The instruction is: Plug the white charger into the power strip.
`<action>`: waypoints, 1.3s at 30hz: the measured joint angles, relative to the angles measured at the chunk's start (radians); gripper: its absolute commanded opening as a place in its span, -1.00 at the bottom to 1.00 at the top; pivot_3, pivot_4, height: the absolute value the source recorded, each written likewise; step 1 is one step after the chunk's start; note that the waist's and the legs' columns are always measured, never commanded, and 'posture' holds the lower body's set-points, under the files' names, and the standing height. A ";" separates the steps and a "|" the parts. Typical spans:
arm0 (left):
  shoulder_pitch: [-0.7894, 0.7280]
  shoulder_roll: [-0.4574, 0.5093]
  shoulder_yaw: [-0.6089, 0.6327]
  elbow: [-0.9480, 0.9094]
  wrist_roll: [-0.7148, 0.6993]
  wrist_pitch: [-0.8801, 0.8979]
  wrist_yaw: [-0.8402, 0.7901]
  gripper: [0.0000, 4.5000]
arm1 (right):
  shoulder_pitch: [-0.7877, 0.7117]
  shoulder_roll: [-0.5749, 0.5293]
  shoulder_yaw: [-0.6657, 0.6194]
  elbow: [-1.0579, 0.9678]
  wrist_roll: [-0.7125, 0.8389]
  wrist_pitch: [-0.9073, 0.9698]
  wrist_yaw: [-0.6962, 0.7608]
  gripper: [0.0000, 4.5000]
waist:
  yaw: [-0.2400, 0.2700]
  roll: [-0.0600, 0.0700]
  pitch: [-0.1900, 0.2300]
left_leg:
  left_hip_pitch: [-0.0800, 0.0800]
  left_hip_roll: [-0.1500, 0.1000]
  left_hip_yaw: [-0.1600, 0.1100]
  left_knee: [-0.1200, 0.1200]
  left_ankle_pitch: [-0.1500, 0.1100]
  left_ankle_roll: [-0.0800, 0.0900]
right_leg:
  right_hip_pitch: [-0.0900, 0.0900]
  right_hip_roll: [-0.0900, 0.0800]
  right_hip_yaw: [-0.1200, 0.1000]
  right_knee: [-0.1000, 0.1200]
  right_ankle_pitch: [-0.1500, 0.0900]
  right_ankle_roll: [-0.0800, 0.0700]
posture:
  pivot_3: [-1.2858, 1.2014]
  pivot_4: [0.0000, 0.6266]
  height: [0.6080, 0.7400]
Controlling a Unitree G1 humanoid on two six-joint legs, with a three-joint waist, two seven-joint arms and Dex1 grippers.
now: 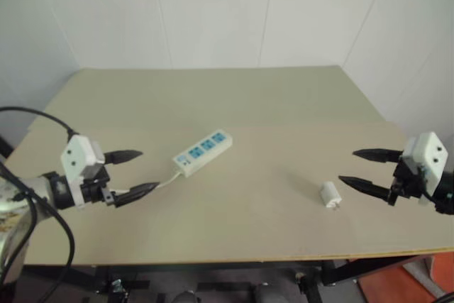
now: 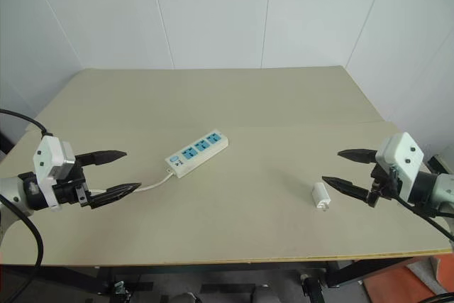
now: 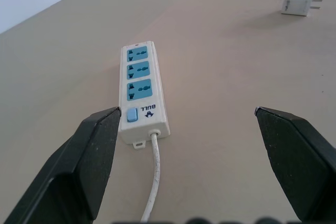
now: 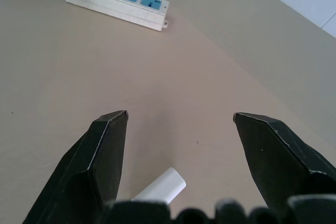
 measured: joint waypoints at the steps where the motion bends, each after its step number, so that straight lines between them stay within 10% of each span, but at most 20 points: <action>1: -0.003 0.000 -0.005 0.000 0.000 -0.001 0.000 0.98 | 0.003 0.000 0.000 -0.003 0.000 0.000 -0.001 0.70 | 0.000 0.000 0.000 | 0.000 0.000 0.000 0.000 0.000 0.000 | 0.000 0.000 0.000 0.000 0.000 0.000 | 0.03 -0.52 1.00; 20: -0.182 -0.084 -0.165 0.187 0.126 -0.036 0.152 0.98 | -0.007 0.000 0.014 -0.007 -0.020 -0.003 -0.042 0.70 | 0.003 0.000 0.000 | -0.001 0.000 0.000 0.000 0.000 0.000 | 0.000 0.000 0.000 0.000 0.000 0.000 | 0.03 -0.52 1.00; 39: -0.480 -0.384 -0.363 0.845 0.312 -0.452 0.117 0.98 | -0.048 0.056 0.051 -0.071 0.012 -0.002 -0.100 0.70 | 0.008 -0.001 0.000 | -0.002 -0.001 -0.001 0.003 0.000 0.000 | 0.001 -0.001 0.000 0.001 0.001 0.000 | 0.03 -0.52 1.00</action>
